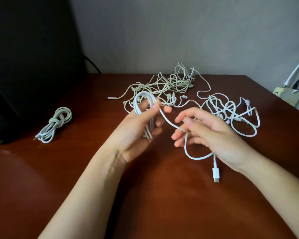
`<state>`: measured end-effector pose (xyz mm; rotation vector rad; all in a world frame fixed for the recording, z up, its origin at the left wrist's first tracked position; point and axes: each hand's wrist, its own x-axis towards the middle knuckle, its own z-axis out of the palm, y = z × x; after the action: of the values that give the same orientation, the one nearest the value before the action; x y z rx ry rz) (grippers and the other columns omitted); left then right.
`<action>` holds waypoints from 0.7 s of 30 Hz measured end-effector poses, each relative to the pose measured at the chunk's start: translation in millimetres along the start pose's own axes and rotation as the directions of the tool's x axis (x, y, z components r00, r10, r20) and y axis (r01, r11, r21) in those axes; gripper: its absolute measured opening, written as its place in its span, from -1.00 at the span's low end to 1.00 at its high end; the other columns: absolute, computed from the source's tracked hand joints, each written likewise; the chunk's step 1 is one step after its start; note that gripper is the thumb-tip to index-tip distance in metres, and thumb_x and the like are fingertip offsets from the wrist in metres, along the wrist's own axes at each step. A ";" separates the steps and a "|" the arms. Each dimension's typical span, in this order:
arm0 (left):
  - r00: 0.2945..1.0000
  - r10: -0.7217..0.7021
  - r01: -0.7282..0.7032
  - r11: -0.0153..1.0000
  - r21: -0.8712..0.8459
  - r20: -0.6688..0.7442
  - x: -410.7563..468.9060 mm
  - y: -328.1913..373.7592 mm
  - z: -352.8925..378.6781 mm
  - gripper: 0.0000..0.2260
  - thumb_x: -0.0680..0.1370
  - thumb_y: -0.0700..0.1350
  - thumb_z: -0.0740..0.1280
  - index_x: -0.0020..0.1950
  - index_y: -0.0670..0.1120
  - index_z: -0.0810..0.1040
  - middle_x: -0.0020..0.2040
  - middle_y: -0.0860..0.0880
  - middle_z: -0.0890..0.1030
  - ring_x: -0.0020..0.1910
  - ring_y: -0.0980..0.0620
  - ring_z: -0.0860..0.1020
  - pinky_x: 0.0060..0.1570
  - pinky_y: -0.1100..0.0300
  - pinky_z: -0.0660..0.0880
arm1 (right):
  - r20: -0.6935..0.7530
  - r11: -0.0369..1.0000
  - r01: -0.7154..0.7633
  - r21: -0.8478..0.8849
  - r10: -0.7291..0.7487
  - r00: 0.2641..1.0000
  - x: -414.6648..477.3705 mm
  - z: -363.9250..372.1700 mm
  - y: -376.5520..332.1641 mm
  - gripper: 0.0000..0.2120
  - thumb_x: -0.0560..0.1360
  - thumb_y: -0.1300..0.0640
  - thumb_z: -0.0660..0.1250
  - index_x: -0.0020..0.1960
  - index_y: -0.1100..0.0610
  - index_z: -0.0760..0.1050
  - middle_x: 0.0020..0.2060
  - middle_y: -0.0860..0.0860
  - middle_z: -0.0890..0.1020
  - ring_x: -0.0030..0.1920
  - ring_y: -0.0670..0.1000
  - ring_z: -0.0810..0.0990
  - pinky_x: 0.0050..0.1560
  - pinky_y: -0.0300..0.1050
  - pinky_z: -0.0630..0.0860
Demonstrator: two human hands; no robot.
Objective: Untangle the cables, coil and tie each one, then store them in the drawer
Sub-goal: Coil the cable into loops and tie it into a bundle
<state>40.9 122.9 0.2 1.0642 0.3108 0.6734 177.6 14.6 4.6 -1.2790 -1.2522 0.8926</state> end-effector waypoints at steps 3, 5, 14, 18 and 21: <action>0.999 0.018 -0.020 0.999 -0.040 -0.046 0.8 2.2 -1.2 -0.95 0.54 -0.17 0.21 -0.09 -0.05 0.44 -0.24 0.01 0.65 -0.39 0.14 0.40 -0.44 0.36 0.27 | -0.002 1.000 -0.026 0.013 0.026 1.000 -0.3 0.6 -0.8 -0.78 0.41 0.03 0.27 -0.13 0.19 0.51 -0.40 0.03 0.59 -0.30 -0.03 0.60 -0.19 -0.24 0.56; 0.998 0.007 -0.013 0.996 -0.083 -0.065 1.8 2.0 -1.8 -0.93 0.55 -0.17 0.20 -0.09 -0.05 0.46 -0.23 0.00 0.66 -0.34 0.12 0.48 -0.38 0.33 0.35 | -0.055 0.999 -0.033 -0.028 0.031 0.998 1.7 -2.6 2.0 -0.84 0.45 0.08 0.31 -0.18 0.18 0.54 -0.42 0.01 0.54 -0.34 -0.02 0.56 -0.23 -0.25 0.54; 0.994 -0.092 0.072 0.961 -0.268 -0.063 2.1 -1.5 4.8 -0.91 0.56 -0.18 0.21 -0.12 -0.07 0.47 -0.30 -0.02 0.61 -0.34 0.04 0.62 -0.11 0.06 0.61 | -0.060 0.578 0.277 -0.767 -0.495 0.867 0.6 -5.2 15.8 -0.83 0.46 -0.03 0.32 -0.21 0.05 0.56 -0.39 -0.17 0.42 -0.37 -0.14 0.39 -0.27 -0.38 0.29; 0.991 -0.124 0.097 0.936 -0.338 -0.060 4.9 -6.2 4.5 -0.96 0.45 -0.18 0.25 -0.14 -0.06 0.41 -0.40 0.02 0.37 -0.48 0.14 0.31 -0.35 0.25 0.50 | 0.067 0.454 0.386 -0.804 -0.575 0.815 0.5 -1.3 18.4 -0.83 0.47 0.05 0.33 -0.21 0.13 0.57 -0.38 -0.29 0.27 -0.31 -0.35 0.35 -0.21 -0.51 0.23; 0.982 -0.132 0.075 0.929 -0.362 -0.134 8.3 -8.3 5.6 -0.93 0.40 -0.18 0.27 -0.15 -0.06 0.42 -0.44 0.03 0.30 -0.50 0.15 0.19 -0.48 0.35 0.26 | 0.119 0.426 0.402 -0.811 -0.551 0.826 -0.7 3.1 21.2 -0.85 0.47 0.05 0.33 -0.18 0.11 0.58 -0.37 -0.25 0.25 -0.32 -0.34 0.32 -0.23 -0.47 0.23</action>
<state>53.2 121.7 -3.8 0.6454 0.3623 0.6886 177.9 17.5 -16.7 -1.4940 -1.8604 -0.3125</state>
